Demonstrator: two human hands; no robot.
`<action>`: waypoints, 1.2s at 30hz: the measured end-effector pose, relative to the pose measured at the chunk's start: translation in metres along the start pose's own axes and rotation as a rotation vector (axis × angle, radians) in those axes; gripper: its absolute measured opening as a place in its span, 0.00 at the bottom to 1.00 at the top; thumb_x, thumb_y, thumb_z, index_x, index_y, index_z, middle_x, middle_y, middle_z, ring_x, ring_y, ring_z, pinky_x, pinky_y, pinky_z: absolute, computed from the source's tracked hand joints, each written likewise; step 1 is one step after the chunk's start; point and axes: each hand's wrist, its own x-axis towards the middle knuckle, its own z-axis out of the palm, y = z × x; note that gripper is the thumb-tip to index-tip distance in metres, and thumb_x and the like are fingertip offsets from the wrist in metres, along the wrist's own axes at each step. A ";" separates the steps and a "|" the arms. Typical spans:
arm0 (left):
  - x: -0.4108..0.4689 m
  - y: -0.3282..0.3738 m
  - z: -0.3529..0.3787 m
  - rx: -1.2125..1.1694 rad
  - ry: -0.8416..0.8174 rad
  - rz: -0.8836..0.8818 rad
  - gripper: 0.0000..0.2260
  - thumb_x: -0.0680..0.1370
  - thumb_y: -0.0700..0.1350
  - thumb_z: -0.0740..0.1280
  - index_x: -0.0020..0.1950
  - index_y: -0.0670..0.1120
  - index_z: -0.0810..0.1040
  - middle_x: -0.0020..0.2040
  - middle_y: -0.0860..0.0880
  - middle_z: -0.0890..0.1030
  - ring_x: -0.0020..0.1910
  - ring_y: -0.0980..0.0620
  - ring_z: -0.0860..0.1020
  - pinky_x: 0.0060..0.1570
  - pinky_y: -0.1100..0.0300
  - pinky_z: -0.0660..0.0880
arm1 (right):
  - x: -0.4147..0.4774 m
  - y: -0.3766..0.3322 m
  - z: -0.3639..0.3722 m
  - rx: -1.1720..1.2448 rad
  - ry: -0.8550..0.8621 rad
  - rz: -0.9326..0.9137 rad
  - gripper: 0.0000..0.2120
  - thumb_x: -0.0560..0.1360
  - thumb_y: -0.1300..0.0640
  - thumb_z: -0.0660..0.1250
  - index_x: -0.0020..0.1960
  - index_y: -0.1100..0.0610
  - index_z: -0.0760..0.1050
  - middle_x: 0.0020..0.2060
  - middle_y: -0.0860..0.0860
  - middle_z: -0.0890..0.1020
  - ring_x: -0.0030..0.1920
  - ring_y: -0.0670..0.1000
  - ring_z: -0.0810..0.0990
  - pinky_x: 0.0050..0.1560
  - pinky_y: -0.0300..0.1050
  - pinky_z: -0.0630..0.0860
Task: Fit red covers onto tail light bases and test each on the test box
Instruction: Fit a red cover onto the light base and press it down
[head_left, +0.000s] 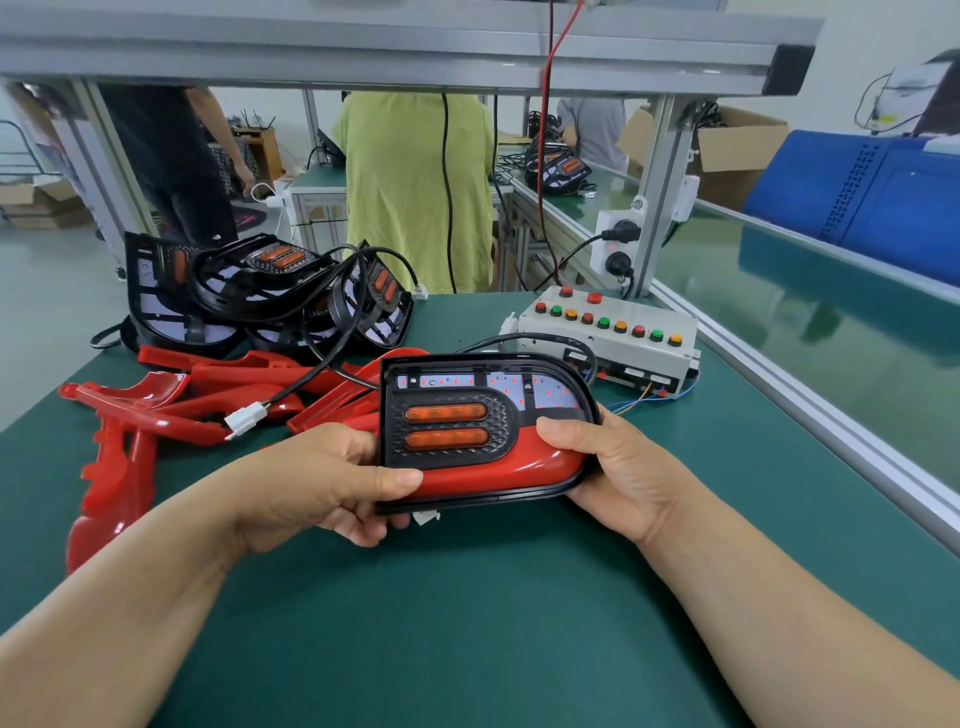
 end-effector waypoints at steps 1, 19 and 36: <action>-0.001 0.001 -0.001 0.013 -0.004 0.005 0.18 0.70 0.51 0.73 0.55 0.42 0.83 0.45 0.41 0.85 0.33 0.51 0.78 0.37 0.60 0.79 | -0.001 -0.001 0.000 -0.004 -0.001 0.003 0.33 0.62 0.66 0.75 0.67 0.62 0.75 0.60 0.62 0.81 0.56 0.60 0.82 0.60 0.58 0.78; -0.007 0.002 -0.018 0.188 0.016 -0.058 0.18 0.65 0.53 0.76 0.48 0.43 0.85 0.43 0.40 0.86 0.37 0.47 0.84 0.38 0.60 0.79 | -0.006 -0.003 0.005 -0.222 0.165 0.012 0.24 0.65 0.64 0.72 0.61 0.61 0.77 0.47 0.58 0.85 0.41 0.55 0.85 0.43 0.48 0.84; -0.021 -0.020 -0.108 0.437 1.236 0.157 0.07 0.75 0.51 0.70 0.37 0.57 0.79 0.39 0.57 0.81 0.43 0.49 0.79 0.47 0.52 0.75 | -0.002 -0.004 0.003 -0.199 0.177 0.024 0.14 0.73 0.65 0.67 0.58 0.59 0.80 0.49 0.58 0.86 0.43 0.55 0.86 0.45 0.50 0.83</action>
